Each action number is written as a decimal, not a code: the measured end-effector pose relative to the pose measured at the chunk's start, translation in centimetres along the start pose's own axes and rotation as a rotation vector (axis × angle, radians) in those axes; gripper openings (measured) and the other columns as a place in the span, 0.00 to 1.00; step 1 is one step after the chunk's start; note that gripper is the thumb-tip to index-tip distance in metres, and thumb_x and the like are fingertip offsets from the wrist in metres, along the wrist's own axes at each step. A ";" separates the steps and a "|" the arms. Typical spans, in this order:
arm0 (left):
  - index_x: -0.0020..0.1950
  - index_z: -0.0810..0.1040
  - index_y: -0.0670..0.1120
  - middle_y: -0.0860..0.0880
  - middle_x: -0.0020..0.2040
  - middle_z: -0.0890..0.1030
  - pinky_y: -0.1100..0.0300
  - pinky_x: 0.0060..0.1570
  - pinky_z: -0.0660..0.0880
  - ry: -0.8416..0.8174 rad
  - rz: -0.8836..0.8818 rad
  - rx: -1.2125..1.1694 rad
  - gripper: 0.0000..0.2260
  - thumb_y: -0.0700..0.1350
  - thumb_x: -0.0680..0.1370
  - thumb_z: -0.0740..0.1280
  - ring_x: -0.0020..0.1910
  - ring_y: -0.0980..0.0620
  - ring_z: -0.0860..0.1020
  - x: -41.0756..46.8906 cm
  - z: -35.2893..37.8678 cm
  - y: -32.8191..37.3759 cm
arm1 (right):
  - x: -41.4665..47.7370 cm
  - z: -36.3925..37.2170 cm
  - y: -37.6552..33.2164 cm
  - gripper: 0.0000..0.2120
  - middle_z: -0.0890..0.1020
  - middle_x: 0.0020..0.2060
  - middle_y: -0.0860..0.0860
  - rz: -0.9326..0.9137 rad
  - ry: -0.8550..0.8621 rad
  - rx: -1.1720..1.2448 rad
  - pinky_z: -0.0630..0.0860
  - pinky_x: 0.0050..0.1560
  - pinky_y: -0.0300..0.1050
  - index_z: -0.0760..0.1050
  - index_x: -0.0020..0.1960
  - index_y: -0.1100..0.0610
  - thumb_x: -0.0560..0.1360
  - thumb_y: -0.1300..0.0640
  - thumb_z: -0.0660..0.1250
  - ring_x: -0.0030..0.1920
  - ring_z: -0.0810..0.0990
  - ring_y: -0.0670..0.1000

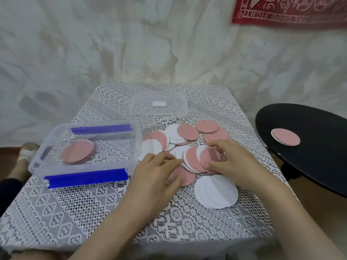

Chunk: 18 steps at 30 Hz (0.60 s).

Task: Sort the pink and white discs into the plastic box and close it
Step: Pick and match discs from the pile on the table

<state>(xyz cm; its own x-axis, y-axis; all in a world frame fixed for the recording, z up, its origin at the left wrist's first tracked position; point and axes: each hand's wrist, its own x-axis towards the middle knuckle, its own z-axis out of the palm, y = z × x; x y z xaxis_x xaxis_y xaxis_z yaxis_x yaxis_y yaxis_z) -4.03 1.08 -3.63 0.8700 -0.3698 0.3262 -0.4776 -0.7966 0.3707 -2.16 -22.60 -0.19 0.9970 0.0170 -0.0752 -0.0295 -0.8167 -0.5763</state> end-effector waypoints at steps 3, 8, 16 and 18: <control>0.70 0.77 0.54 0.59 0.63 0.76 0.59 0.58 0.71 -0.037 -0.010 -0.007 0.23 0.59 0.77 0.64 0.58 0.55 0.70 0.5 0.2 0.1 | 0.6 -0.2 0.7 0.17 0.72 0.51 0.39 0.006 0.051 -0.005 0.73 0.54 0.49 0.76 0.60 0.44 0.74 0.48 0.75 0.52 0.75 0.47; 0.68 0.79 0.52 0.58 0.61 0.78 0.59 0.54 0.71 -0.009 -0.002 0.010 0.24 0.61 0.77 0.61 0.55 0.53 0.72 1.2 1.0 0.4 | 1.7 -0.8 2.7 0.06 0.81 0.40 0.49 -0.024 0.076 0.190 0.70 0.39 0.46 0.78 0.44 0.52 0.77 0.50 0.71 0.35 0.75 0.48; 0.65 0.79 0.58 0.64 0.55 0.77 0.59 0.49 0.70 0.019 -0.005 -0.140 0.24 0.69 0.74 0.63 0.50 0.59 0.71 0.8 0.3 1.2 | -0.8 -0.1 0.3 0.06 0.79 0.29 0.47 -0.152 -0.171 0.514 0.71 0.28 0.35 0.80 0.48 0.58 0.81 0.57 0.68 0.28 0.75 0.44; 0.56 0.80 0.59 0.64 0.45 0.77 0.61 0.43 0.68 0.070 -0.008 -0.194 0.16 0.66 0.75 0.65 0.46 0.60 0.71 0.3 -0.2 1.7 | -1.5 0.9 -0.6 0.05 0.80 0.31 0.52 -0.195 -0.247 0.533 0.73 0.29 0.37 0.79 0.47 0.58 0.81 0.59 0.67 0.29 0.78 0.49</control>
<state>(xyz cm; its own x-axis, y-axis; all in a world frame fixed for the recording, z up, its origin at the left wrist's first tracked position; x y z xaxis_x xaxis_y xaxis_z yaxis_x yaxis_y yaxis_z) -4.62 -0.30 -2.74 0.8665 -0.3240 0.3797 -0.4911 -0.6897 0.5322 -3.71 -21.64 -0.46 0.9436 0.3221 -0.0771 0.0564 -0.3856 -0.9209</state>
